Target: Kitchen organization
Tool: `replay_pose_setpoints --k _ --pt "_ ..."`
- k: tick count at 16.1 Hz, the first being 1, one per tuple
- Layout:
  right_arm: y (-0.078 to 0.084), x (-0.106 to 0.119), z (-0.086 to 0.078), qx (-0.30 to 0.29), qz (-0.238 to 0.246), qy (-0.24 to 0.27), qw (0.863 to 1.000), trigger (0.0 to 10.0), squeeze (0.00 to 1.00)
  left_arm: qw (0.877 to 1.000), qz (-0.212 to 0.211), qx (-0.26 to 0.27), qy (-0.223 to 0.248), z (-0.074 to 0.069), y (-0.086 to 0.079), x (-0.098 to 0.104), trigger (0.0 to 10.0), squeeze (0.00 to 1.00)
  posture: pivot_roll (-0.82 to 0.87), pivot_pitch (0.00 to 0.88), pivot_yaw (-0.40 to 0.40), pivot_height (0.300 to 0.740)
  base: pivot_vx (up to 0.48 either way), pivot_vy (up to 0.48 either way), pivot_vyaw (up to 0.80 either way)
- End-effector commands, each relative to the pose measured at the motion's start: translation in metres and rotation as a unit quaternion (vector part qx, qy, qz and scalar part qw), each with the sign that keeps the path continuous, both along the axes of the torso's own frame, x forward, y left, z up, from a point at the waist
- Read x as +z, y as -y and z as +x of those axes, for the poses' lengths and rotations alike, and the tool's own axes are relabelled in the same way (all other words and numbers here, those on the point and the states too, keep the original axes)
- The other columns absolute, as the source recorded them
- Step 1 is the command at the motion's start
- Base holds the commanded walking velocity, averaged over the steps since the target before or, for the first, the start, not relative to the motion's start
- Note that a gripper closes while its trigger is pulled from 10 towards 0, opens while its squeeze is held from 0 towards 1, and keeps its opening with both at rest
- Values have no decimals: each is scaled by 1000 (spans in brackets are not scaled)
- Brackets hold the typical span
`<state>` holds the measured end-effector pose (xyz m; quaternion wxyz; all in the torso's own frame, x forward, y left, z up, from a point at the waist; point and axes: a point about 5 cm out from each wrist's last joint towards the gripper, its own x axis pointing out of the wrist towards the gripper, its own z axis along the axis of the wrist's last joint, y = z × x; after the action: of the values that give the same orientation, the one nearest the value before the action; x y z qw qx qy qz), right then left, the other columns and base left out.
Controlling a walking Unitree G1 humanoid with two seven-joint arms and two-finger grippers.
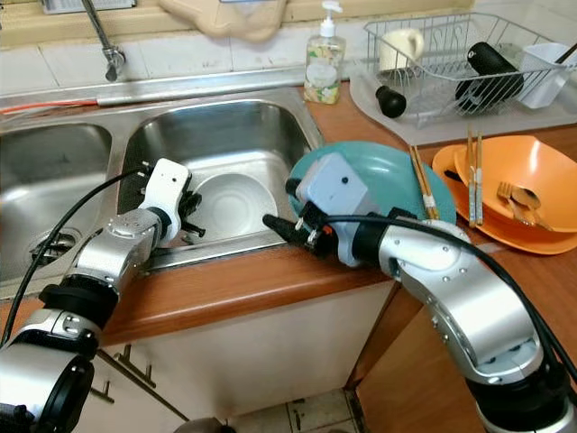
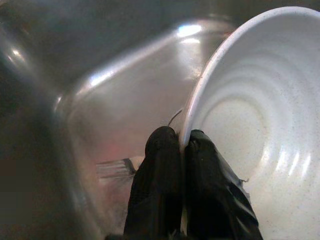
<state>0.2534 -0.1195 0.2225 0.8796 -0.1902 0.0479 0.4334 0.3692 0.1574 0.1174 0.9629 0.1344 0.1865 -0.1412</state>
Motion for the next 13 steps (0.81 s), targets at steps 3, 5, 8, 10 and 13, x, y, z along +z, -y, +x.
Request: replay_pose_setpoints --k 3,5,8,10,13 --pt "-1 1 -2 8 -13 3 1000 10000 0 1000 18 -17 -12 3 2 2 10000 0 -55 0 71 740 0 0 0" --pt "0 0 -2 8 -16 4 1000 10000 0 1000 19 -19 -11 3 2 1 10000 0 -60 0 72 740 0 0 0" --pt "1 0 -1 2 -18 6 1000 10000 0 999 18 -24 -12 3 3 1 10000 945 -63 0 73 740 0 0 0" --pt "1 0 0 0 -20 6 1000 10000 0 999 20 -27 -13 3 4 2 10000 1000 -63 0 73 740 0 0 0" --pt "1 0 1 0 -22 8 1000 10000 0 999 22 -30 -9 3 4 1 10000 1000 -66 0 76 740 0 0 0"
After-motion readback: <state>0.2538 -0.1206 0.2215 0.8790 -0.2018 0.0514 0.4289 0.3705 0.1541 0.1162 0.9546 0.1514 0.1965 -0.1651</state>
